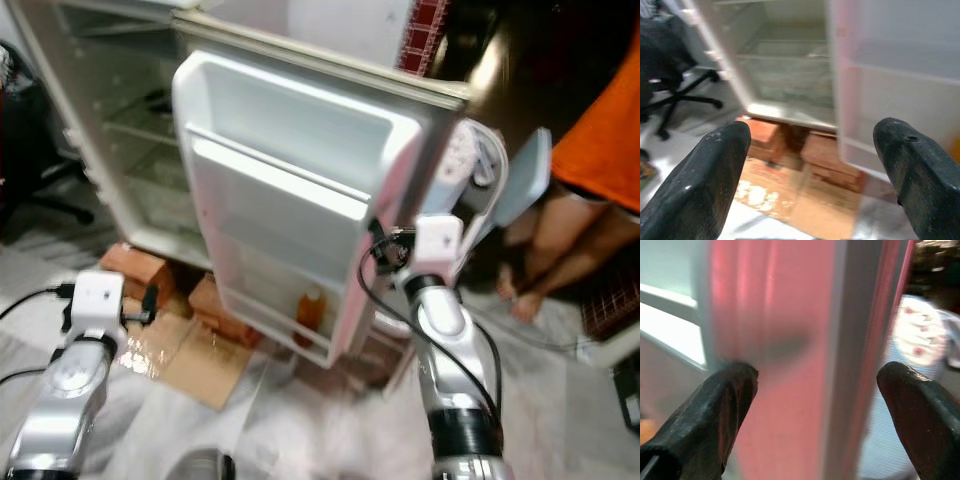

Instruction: Restocking fridge

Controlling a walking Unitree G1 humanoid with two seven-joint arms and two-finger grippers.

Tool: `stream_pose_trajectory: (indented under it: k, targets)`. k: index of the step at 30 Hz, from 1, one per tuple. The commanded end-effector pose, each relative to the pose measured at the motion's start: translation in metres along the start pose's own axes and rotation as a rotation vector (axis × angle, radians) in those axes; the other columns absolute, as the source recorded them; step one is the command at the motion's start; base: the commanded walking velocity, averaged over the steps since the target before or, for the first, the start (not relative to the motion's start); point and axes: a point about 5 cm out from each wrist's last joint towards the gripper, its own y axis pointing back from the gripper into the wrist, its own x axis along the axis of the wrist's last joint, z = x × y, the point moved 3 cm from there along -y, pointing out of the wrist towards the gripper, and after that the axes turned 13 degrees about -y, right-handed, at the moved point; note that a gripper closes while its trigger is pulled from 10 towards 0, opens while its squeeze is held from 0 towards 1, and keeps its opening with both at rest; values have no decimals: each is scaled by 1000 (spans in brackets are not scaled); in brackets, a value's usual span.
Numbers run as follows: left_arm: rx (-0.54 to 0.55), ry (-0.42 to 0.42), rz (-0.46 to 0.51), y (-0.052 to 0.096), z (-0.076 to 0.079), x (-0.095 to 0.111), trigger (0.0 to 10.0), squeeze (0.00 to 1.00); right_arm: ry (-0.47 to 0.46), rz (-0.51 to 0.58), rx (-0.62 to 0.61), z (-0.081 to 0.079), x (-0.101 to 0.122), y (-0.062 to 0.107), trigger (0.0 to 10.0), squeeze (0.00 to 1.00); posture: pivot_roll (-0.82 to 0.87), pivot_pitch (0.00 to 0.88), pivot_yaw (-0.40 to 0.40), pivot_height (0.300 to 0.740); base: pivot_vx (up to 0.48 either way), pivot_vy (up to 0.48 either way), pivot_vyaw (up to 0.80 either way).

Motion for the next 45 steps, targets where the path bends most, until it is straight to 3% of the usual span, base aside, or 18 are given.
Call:
stream_pose_trajectory:
  k: [1,3,4,6,9,10,12,14,20,24,26,27,28,30,31,36,43,45]
  targets:
    - [6,-17,-22,1,-5,-4,10000,0,-54,18,173,-34,13,-5,10000,0,114,0,-61,740,0,0,0]
    - [4,-16,-24,1,-5,-4,10000,0,-168,-53,393,-65,14,8,10000,0,113,0,-61,740,0,0,0]
    - [-1,-16,-26,1,-5,-5,10000,0,-227,-119,603,-88,17,29,10000,0,109,0,-60,740,0,0,0]
    - [-11,-19,-32,1,-3,-6,10000,0,-239,-171,731,-96,18,48,10000,0,104,0,-58,740,0,0,0]
    - [-55,-9,-102,2,3,-17,10000,0,-140,-331,676,-57,-10,66,10000,0,97,0,-57,740,0,0,0]
    - [-55,-9,-102,2,3,-17,10000,0,-140,-331,676,-57,-10,66,10000,0,97,0,-57,740,0,0,0]
    - [-73,-6,-138,4,5,-23,10000,0,-30,-453,597,-22,-33,75,10000,0,95,0,-54,740,0,0,0]
    - [-79,0,-145,4,6,-24,10000,0,8,-496,586,-12,-40,80,10000,0,95,0,-54,740,0,0,0]
    - [-158,-23,-113,7,12,-21,10000,0,227,-1001,719,45,-77,154,10000,0,105,0,-50,740,0,0,0]
    - [-183,-27,-97,8,15,-18,10000,0,366,-1147,707,74,-87,168,10000,0,108,0,-50,740,0,0,0]
    - [-191,-34,-98,8,16,-18,10000,0,547,-1121,590,95,-91,151,10000,0,108,0,-50,740,0,0,0]
    - [-195,-38,-97,8,17,-18,10000,0,654,-1021,442,108,-87,123,10000,0,109,0,-50,740,0,0,0]
    - [-195,-38,-97,8,17,-18,10000,0,654,-1021,442,108,-87,123,10000,0,109,0,-50,740,0,0,0]
    - [-197,-43,-96,8,17,-18,10000,0,703,-816,246,109,-69,81,10000,0,112,0,-50,740,0,0,0]
    - [-197,-43,-96,8,17,-18,10000,0,703,-816,246,109,-69,81,10000,0,112,0,-50,740,0,0,0]
    - [-199,-53,-97,7,17,-18,10000,0,640,-452,2,87,-22,13,10000,0,119,0,-49,740,0,0,0]
    - [-196,-58,-97,6,17,-17,10000,0,396,-225,-13,55,-3,-16,10000,0,123,0,-56,740,0,0,0]
    - [-196,-58,-97,6,17,-17,10000,0,396,-225,-13,55,-3,-16,10000,0,123,0,-56,740,0,0,0]
